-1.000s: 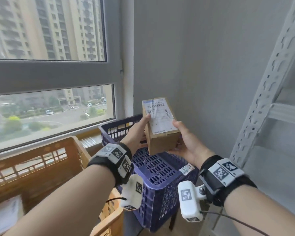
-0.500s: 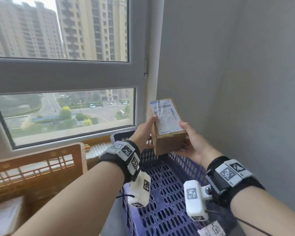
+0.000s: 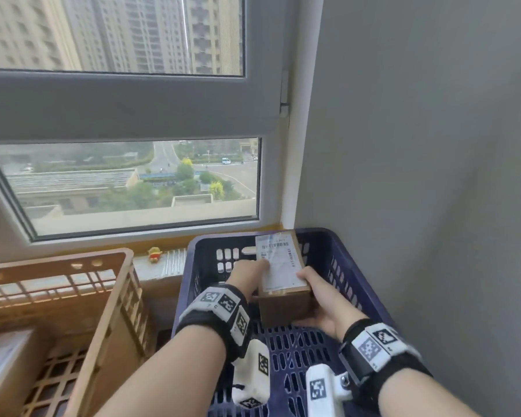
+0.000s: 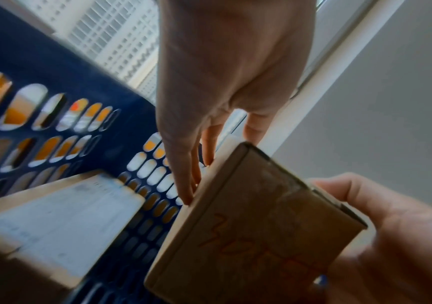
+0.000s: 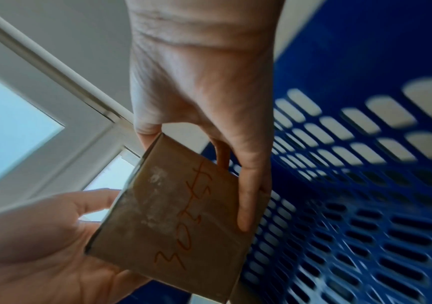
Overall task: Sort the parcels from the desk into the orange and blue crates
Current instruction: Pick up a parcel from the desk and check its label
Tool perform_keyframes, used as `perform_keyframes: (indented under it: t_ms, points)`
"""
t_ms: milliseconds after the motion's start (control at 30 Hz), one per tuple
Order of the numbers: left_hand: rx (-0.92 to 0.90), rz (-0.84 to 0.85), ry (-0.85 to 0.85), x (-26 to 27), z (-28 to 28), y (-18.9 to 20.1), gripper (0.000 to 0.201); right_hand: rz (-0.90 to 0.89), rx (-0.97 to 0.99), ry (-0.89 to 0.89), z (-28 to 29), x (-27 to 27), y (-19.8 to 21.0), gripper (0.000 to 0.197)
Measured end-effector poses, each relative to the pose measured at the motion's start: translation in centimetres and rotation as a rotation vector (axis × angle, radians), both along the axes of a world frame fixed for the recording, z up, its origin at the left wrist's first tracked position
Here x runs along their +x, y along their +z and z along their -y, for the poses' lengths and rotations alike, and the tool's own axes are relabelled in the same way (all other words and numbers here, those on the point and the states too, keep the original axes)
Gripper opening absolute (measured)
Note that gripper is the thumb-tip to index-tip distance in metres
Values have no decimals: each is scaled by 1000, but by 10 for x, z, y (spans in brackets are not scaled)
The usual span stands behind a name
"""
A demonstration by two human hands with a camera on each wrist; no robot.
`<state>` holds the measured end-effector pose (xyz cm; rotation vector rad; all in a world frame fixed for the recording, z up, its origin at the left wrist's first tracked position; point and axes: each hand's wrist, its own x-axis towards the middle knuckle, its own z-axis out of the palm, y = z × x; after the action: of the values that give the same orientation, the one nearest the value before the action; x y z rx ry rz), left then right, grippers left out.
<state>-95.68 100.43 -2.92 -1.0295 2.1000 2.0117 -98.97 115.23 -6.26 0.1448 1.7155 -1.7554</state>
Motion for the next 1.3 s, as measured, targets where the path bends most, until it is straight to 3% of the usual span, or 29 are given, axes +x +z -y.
perform_keyframes:
  t_ms: [267,533,700,1000,1300]
  points:
    - [-29,33,29,-16,19,-62,29,94,48,2,17,-25,-67,32]
    - [-267,102,129,-10,38,-107,26,172,53,29,35,-22,-110,27]
    - [-333,170,169,-9,44,-118,46,196,45,-7,40,-21,-123,22]
    - [-399,135,161,-10,43,-131,50,116,143,101,50,-22,-132,29]
    - [-457,141,107,-8,43,-132,51,-42,385,263,56,-45,-154,53]
